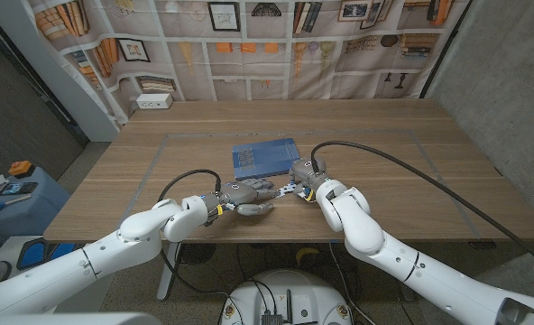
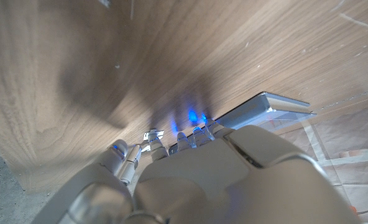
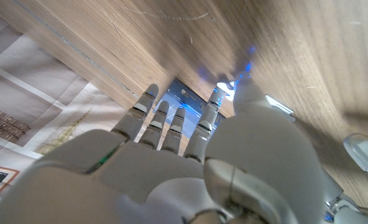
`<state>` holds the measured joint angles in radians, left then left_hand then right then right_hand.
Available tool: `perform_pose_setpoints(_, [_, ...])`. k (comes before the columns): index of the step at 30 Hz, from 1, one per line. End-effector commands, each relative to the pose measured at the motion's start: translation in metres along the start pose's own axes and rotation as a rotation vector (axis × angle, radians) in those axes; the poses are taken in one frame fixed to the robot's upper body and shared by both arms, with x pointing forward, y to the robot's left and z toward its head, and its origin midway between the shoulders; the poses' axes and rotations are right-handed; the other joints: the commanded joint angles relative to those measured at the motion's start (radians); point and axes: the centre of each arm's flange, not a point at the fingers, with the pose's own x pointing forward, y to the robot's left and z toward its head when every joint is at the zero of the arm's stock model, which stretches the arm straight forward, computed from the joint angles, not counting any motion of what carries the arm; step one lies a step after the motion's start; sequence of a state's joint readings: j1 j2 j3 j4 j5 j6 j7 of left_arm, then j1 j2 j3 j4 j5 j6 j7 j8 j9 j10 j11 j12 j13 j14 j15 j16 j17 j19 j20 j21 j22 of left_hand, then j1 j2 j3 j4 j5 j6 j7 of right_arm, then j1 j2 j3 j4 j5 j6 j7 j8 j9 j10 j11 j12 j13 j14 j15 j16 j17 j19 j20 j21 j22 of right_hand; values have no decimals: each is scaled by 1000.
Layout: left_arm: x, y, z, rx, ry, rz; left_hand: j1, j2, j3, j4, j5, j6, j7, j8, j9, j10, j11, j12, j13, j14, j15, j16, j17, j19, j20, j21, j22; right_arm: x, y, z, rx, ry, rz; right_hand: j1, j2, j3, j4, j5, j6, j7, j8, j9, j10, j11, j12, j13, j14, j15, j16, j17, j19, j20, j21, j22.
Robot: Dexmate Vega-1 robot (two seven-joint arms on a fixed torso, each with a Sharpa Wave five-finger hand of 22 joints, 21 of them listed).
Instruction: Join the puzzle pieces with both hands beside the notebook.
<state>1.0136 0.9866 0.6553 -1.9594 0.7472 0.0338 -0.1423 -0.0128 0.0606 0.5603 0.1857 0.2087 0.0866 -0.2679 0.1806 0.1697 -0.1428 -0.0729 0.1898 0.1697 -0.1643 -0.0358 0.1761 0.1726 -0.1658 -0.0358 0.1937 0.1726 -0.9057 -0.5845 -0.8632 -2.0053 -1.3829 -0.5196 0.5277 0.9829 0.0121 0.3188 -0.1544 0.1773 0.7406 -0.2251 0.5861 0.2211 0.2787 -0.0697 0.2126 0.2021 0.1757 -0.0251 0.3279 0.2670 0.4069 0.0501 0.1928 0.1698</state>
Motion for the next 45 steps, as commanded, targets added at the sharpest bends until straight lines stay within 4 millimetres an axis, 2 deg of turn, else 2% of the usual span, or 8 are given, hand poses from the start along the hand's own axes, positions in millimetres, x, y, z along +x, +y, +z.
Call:
perform_pose_setpoints(1, [0,0,-3,-3,8,-2,7,113,4,-6,3,67,48,4,2,4,0,4,2,-40,-64,6,1,4,-117,3,1,-1,5,0,-16,-6,5,-1,-4,-2,-1,1,4,3,0,4,11,-3,3,5,2,1,5,4,3,4,3,2])
perform_pose_setpoints(18, [0,0,-2,-2,11,-4,7,113,5,-6,3,81,49,6,2,12,-1,6,3,-35,-65,7,1,7,-117,4,1,-2,5,0,-22,-9,-7,-5,-2,-6,0,1,-5,2,-9,-1,11,-5,1,6,5,1,5,5,6,2,3,2])
perform_pose_setpoints(38, [-2,-1,-1,0,17,-1,7,112,8,-6,3,85,48,4,2,13,-3,4,3,-33,-65,6,1,9,-117,4,1,-9,5,-6,-17,-12,-29,-3,-22,-14,-7,0,-24,3,-20,-3,10,-2,-1,6,6,4,3,4,9,6,3,2])
perform_pose_setpoints(45, [-3,-2,0,-1,23,3,7,113,8,-6,3,86,48,3,2,15,-3,5,3,-32,-65,6,1,10,-117,4,1,-11,4,-5,-15,-23,-40,1,-29,-17,-9,2,-50,4,-34,-7,4,-2,-3,6,3,3,0,3,8,8,3,2])
